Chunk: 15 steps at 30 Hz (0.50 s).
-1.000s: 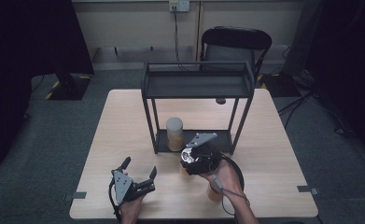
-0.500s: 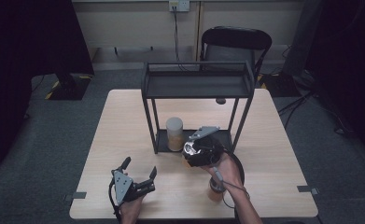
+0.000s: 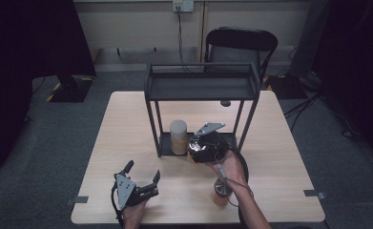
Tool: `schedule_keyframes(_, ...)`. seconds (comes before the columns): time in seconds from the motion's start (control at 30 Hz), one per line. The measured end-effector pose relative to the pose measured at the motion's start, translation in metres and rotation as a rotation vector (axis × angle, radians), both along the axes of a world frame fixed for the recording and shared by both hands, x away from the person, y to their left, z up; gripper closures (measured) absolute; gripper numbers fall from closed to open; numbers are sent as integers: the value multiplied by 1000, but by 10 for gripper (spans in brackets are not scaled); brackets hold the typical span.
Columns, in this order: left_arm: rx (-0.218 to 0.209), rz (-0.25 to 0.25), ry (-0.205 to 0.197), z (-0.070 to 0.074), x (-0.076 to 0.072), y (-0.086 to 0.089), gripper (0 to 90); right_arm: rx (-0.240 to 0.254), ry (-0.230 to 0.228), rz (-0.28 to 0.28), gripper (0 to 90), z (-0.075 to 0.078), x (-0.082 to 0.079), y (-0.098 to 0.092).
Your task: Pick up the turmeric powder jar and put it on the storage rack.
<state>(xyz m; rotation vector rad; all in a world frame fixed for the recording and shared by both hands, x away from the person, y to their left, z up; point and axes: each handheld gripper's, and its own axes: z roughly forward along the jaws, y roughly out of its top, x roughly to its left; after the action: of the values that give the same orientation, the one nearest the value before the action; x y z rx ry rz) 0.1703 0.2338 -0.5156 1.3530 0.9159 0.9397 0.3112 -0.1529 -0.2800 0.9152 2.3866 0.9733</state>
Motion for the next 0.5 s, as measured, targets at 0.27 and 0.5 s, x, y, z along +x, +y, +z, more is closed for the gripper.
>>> schedule_keyframes(0.27,-1,0,-1,0,0,0,3,-2,-13,-16,342,4,5,1)
schedule_keyframes(0.5,-1,0,-2,0,0,0,3,-4,-13,-37,342,5,12,4)
